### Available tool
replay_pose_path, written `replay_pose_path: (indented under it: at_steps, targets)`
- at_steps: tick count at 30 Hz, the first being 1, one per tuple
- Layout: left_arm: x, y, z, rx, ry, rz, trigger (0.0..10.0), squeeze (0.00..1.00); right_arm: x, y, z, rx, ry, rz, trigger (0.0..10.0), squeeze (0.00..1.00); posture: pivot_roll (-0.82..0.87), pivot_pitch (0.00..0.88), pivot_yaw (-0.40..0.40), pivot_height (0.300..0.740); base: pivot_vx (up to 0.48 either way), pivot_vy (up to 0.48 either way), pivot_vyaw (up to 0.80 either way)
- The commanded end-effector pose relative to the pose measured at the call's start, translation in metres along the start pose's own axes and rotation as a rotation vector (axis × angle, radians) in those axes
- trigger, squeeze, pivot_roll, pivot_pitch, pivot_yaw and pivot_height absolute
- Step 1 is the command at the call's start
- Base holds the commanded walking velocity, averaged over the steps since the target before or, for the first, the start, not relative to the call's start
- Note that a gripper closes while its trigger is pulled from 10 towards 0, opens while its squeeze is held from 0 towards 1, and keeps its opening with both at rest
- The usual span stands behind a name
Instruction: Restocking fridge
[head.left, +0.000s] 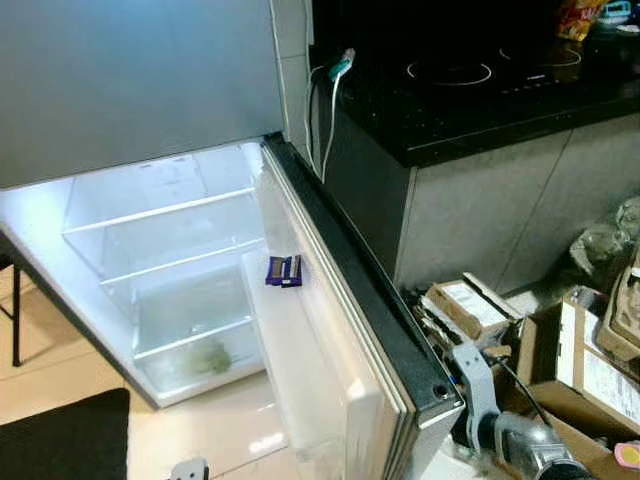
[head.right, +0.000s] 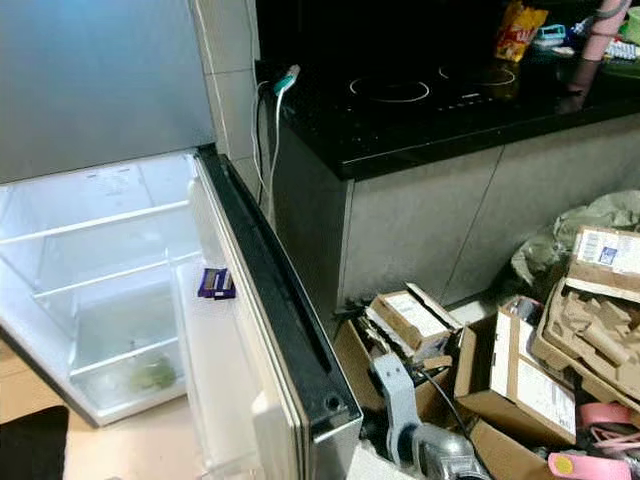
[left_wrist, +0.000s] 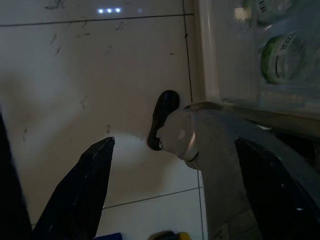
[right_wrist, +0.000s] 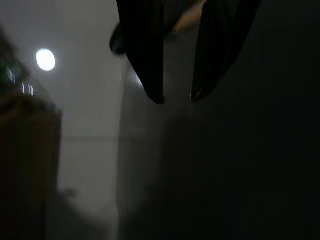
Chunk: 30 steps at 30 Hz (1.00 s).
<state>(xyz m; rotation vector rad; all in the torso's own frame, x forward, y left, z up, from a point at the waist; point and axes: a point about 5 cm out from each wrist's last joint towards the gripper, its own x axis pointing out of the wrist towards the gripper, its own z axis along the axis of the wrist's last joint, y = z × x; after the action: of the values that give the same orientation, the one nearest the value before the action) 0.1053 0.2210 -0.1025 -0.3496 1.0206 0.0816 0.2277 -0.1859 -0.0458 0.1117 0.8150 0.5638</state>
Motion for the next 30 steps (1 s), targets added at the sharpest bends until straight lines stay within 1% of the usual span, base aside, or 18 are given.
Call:
replay_pose_path:
  at_steps: [1,2,3,7,8,10,12,13,14,15,16,19,20,24,25,27,28,30]
  targets:
    - [-0.001,0.001,-0.003,0.012,0.019,0.003,10.0,0.0,-0.004,-0.003,-0.015,0.025,0.053,-0.035,10.0,0.0,-0.08,0.0,-0.016,0.74,-0.315,0.0,0.0]
    - [-0.001,0.001,-0.003,0.013,0.019,0.003,10.0,0.0,-0.006,-0.003,-0.021,0.047,0.065,-0.05,10.0,0.0,-0.08,0.0,-0.016,0.74,-0.315,0.0,0.0]
    - [-0.001,0.001,-0.003,0.013,0.019,0.003,10.0,0.0,-0.006,-0.003,-0.021,0.047,0.065,-0.05,10.0,0.0,-0.08,0.0,-0.016,0.74,-0.315,0.0,0.0]
    - [-0.001,0.001,-0.003,0.012,0.018,0.004,10.0,0.0,-0.014,-0.004,-0.047,0.098,0.135,-0.096,10.0,0.0,-0.07,0.0,-0.019,0.74,-0.312,0.0,0.0]
    - [-0.001,0.001,-0.003,0.012,0.018,0.004,10.0,0.0,-0.014,-0.004,-0.047,0.098,0.135,-0.096,10.0,0.0,-0.07,0.0,-0.019,0.74,-0.311,0.0,0.0]
    - [-0.001,0.002,-0.002,0.008,0.014,0.006,10.0,0.0,-0.02,-0.004,-0.063,0.121,0.181,-0.13,10.0,0.0,-0.07,0.0,-0.017,0.74,-0.304,0.0,0.0]
    - [-0.001,0.003,-0.002,-0.004,0.009,0.011,10.0,0.0,-0.025,-0.005,-0.074,0.134,0.204,-0.164,10.0,0.0,-0.07,0.0,-0.018,0.74,-0.148,0.0,0.0]
    - [-0.001,0.003,-0.002,-0.004,0.009,0.011,10.0,0.0,-0.025,-0.005,-0.074,0.134,0.204,-0.164,10.0,0.0,-0.07,0.0,-0.018,0.74,0.0,0.0,0.0]
    - [-0.002,0.005,-0.001,0.0,0.012,0.016,10.0,0.0,-0.028,-0.008,-0.076,0.143,0.196,-0.203,10.0,0.0,-0.08,0.0,-0.015,0.74,0.0,0.0,0.0]
    - [-0.002,0.005,-0.001,0.0,0.012,0.016,10.0,0.0,-0.028,-0.008,-0.076,0.143,0.196,-0.203,10.0,0.0,-0.08,0.0,-0.015,0.74,0.0,0.0,0.0]
    - [-0.002,0.005,-0.001,0.015,0.016,0.019,10.0,0.0,-0.029,-0.012,-0.074,0.151,0.174,-0.241,10.0,0.0,-0.08,0.0,-0.014,0.74,0.0,0.0,0.0]
    - [-0.002,0.006,0.0,0.017,0.014,0.02,10.0,0.0,-0.029,-0.019,-0.063,0.159,0.117,-0.284,10.0,0.0,-0.08,0.0,-0.012,0.74,0.0,0.0,0.0]
    - [-0.002,0.006,0.0,0.017,0.014,0.02,10.0,0.0,-0.029,-0.019,-0.063,0.159,0.117,-0.284,10.0,0.0,-0.08,0.0,-0.012,0.74,0.0,0.0,0.0]
    - [-0.002,0.007,0.001,0.029,0.01,0.019,10.0,0.0,-0.029,-0.032,-0.036,0.159,0.013,-0.362,10.0,0.0,-0.08,0.0,-0.011,0.74,0.0,0.0,0.0]
    - [-0.002,0.007,0.001,0.029,0.01,0.019,10.0,0.0,-0.029,-0.032,-0.036,0.159,0.013,-0.362,10.0,0.0,-0.08,0.0,-0.011,0.74,0.0,0.0,0.0]
    - [-0.002,0.007,0.002,0.028,0.009,0.02,10.0,0.0,-0.03,-0.039,-0.022,0.157,-0.037,-0.402,10.0,0.0,-0.08,0.0,-0.011,0.74,0.0,0.0,0.0]
    - [-0.002,0.007,0.002,0.028,0.009,0.02,10.0,0.0,-0.03,-0.039,-0.022,0.157,-0.037,-0.402,10.0,0.0,-0.08,0.0,-0.011,0.74,0.0,0.0,0.0]
    - [-0.002,0.007,0.001,0.026,0.009,0.022,10.0,0.0,-0.032,-0.044,-0.013,0.146,-0.065,-0.446,10.0,0.0,-0.08,0.0,-0.011,0.74,0.0,0.0,0.0]
